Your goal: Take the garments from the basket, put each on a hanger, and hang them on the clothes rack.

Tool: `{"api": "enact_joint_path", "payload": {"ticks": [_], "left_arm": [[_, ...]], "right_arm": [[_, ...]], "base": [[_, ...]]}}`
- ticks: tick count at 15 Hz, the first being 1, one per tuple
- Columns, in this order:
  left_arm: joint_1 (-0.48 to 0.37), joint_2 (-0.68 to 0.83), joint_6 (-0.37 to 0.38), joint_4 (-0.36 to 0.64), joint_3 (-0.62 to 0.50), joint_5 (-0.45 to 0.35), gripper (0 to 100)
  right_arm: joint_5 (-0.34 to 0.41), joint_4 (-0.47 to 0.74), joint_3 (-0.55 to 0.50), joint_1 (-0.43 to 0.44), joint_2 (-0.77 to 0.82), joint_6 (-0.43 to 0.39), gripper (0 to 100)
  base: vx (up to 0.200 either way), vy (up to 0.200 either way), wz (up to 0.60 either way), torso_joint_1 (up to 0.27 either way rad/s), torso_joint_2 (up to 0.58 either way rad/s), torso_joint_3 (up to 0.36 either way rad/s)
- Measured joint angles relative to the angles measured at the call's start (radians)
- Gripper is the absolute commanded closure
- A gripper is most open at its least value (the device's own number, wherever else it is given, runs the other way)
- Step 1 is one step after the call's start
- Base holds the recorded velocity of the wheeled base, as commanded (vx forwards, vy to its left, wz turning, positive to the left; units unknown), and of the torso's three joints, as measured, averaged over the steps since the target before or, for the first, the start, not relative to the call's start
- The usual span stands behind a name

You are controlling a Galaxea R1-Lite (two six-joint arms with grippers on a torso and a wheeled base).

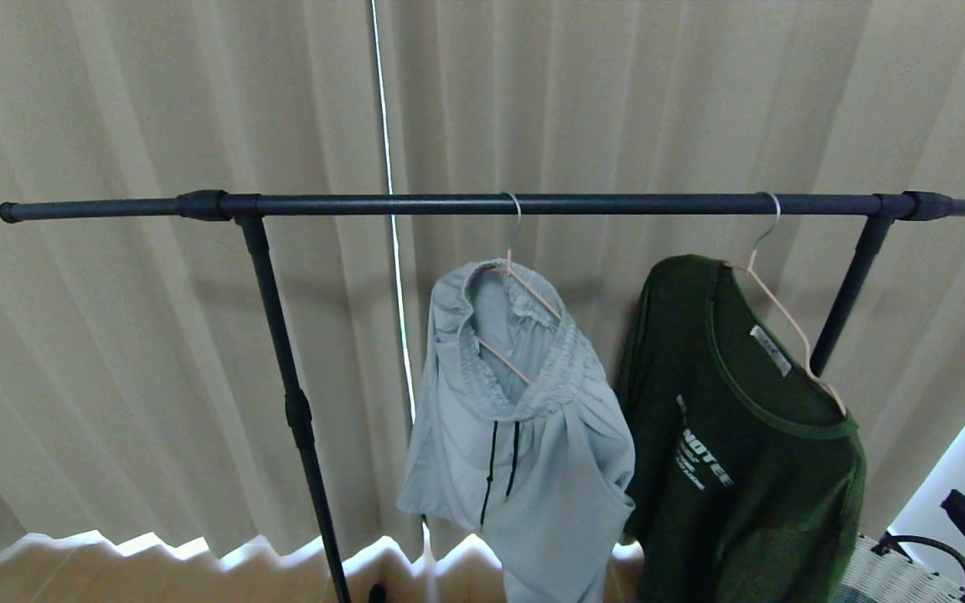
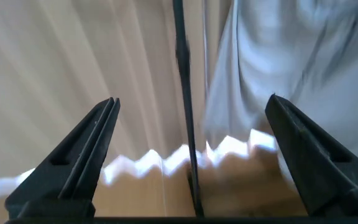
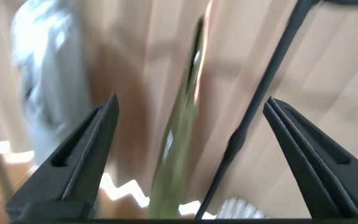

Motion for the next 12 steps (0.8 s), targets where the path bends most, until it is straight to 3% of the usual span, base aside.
{"api": "enact_joint_path", "payload": {"ticks": [2, 6, 9, 12], "left_arm": [[0.006, -0.064, 0.003, 0.011, 0.012, -0.001, 0], [0.006, -0.151, 0.002, 0.012, 0.09, -0.002, 0], [0.0, -0.184, 0.018, 0.011, 0.101, -0.005, 0], [-0.076, -0.201, 0.034, 0.012, 0.102, -0.008, 0]], "right_arm": [[0.005, 0.106, -0.026, 0.007, -0.081, 0.002, 0], [0.004, 0.136, -0.009, 0.013, -0.14, 0.003, 0], [0.001, 0.227, -0.005, 0.003, -0.171, 0.003, 0], [-0.039, 0.29, 0.033, -0.036, -0.212, 0.018, 0]], "base": [[0.0, 0.0, 0.0, 0.0, 0.0, 0.0], [0.0, 0.0, 0.0, 0.0, 0.0, 0.0], [0.0, 0.0, 0.0, 0.0, 0.0, 0.0], [0.0, 0.0, 0.0, 0.0, 0.0, 0.0]]}}
